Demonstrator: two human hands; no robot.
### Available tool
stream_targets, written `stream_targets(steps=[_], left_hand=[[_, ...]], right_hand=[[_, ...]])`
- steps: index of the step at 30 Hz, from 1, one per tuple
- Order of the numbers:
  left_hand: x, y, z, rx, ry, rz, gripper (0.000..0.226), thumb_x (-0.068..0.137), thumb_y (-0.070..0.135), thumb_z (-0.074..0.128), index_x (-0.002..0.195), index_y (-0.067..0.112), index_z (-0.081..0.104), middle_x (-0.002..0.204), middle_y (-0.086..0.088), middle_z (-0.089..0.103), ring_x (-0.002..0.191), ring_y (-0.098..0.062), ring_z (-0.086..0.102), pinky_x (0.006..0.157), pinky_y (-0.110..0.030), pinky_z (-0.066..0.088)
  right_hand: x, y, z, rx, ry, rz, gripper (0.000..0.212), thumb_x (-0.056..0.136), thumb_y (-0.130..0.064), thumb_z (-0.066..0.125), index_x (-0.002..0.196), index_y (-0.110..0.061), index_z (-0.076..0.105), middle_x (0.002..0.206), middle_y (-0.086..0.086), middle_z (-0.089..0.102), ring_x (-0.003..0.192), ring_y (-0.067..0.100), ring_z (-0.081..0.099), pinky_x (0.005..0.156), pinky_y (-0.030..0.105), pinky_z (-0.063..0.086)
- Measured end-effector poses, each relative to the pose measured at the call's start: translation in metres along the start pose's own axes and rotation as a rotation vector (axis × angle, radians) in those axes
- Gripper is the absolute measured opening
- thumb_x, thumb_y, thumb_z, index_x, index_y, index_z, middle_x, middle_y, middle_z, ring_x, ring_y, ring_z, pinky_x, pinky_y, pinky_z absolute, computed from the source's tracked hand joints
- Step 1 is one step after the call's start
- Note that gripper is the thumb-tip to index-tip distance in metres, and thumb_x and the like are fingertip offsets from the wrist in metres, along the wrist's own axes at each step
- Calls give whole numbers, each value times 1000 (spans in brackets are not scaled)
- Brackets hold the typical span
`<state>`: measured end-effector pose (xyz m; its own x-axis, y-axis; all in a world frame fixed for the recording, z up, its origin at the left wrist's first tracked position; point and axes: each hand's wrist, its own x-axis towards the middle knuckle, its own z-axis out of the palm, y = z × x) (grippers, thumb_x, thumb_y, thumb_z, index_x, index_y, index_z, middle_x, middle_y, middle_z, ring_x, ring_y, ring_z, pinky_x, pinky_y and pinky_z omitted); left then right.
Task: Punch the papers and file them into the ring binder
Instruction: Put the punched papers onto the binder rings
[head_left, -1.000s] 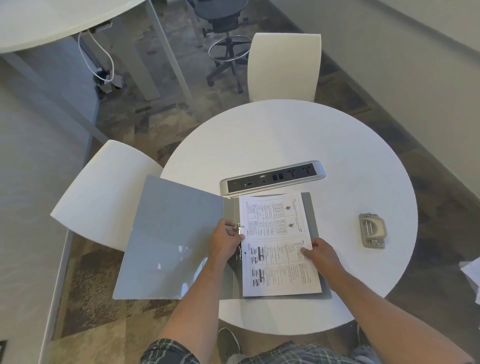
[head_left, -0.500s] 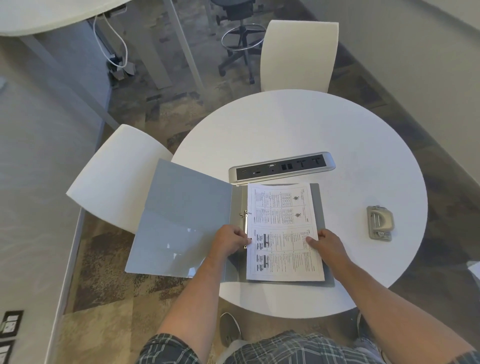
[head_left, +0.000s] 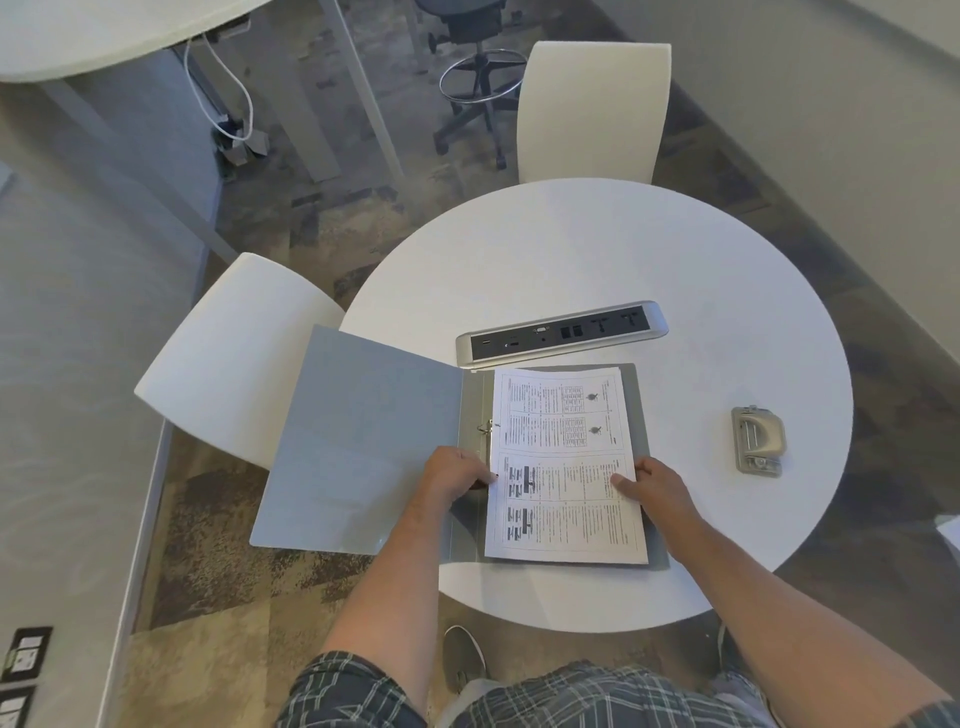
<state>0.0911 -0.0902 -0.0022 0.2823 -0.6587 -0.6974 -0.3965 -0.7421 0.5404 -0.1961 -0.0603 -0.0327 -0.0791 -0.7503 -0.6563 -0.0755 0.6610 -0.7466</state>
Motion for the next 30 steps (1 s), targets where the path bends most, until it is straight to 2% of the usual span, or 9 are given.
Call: stream_targets(steps=[3, 6, 11, 17, 19, 22, 25, 28, 30], left_hand=[[5, 0, -3, 31, -25, -31, 9, 74, 6, 84, 79, 2, 78, 89, -9, 75, 86, -21, 65, 77, -31, 53], [9, 2, -4, 88, -32, -34, 17, 76, 5, 84, 92, 1, 79, 98, -12, 76, 96, -25, 66, 91, -36, 54], [9, 8, 3, 187, -34, -5, 23, 74, 6, 86, 95, 0, 78, 98, -12, 77, 97, -27, 70, 94, -40, 58], [6, 4, 14, 298, 0, 30, 22, 72, 13, 87, 87, 1, 78, 92, -12, 77, 91, -28, 73, 85, -38, 61], [4, 2, 17, 293, 21, 46, 16, 72, 13, 87, 80, 3, 76, 91, -12, 77, 91, -27, 73, 81, -37, 61], [-5, -2, 18, 273, 61, 84, 20, 73, 13, 86, 68, 13, 67, 85, -7, 75, 85, -24, 72, 75, -35, 59], [-12, -9, 18, 187, 119, 149, 28, 70, 11, 88, 77, 13, 61, 84, -1, 71, 79, -20, 67, 73, -37, 58], [-16, -16, 19, 128, 144, 176, 35, 71, 12, 88, 93, 8, 60, 88, -2, 70, 80, -19, 67, 71, -37, 57], [-17, -19, 21, 121, 147, 191, 35, 74, 15, 87, 97, 9, 61, 88, 2, 68, 79, -14, 64, 69, -33, 55]], right_hand=[[2, 4, -2, 27, -29, 8, 16, 92, -7, 72, 107, -8, 64, 102, 2, 79, 94, 23, 76, 86, 42, 60], [2, 5, -3, 34, -55, 9, 18, 91, -6, 73, 107, -9, 64, 101, -3, 80, 95, 21, 77, 89, 43, 60], [-1, 4, -4, 56, -74, 1, 20, 91, -3, 72, 109, -11, 65, 102, -3, 80, 91, 17, 78, 80, 35, 59], [3, 10, -7, 76, -87, -9, 30, 91, -6, 74, 117, -13, 61, 111, 0, 78, 97, 21, 77, 84, 44, 62], [3, 12, -6, 44, -65, -18, 32, 92, -6, 73, 119, -14, 58, 113, 0, 77, 98, 21, 76, 80, 41, 62], [4, 12, 0, -89, -5, -45, 37, 93, -7, 71, 123, -14, 52, 117, 0, 72, 96, 18, 73, 73, 34, 61], [0, 9, 10, -271, 108, -93, 50, 90, -9, 72, 131, -16, 43, 121, 5, 67, 93, 21, 69, 68, 31, 56], [-6, 12, 24, -734, 363, -256, 72, 77, -16, 78, 139, -12, 41, 126, 12, 54, 110, 32, 58, 88, 42, 51], [-11, 10, 37, -977, 397, -443, 76, 74, -21, 79, 142, -16, 46, 132, 7, 54, 118, 29, 55, 96, 42, 46]])
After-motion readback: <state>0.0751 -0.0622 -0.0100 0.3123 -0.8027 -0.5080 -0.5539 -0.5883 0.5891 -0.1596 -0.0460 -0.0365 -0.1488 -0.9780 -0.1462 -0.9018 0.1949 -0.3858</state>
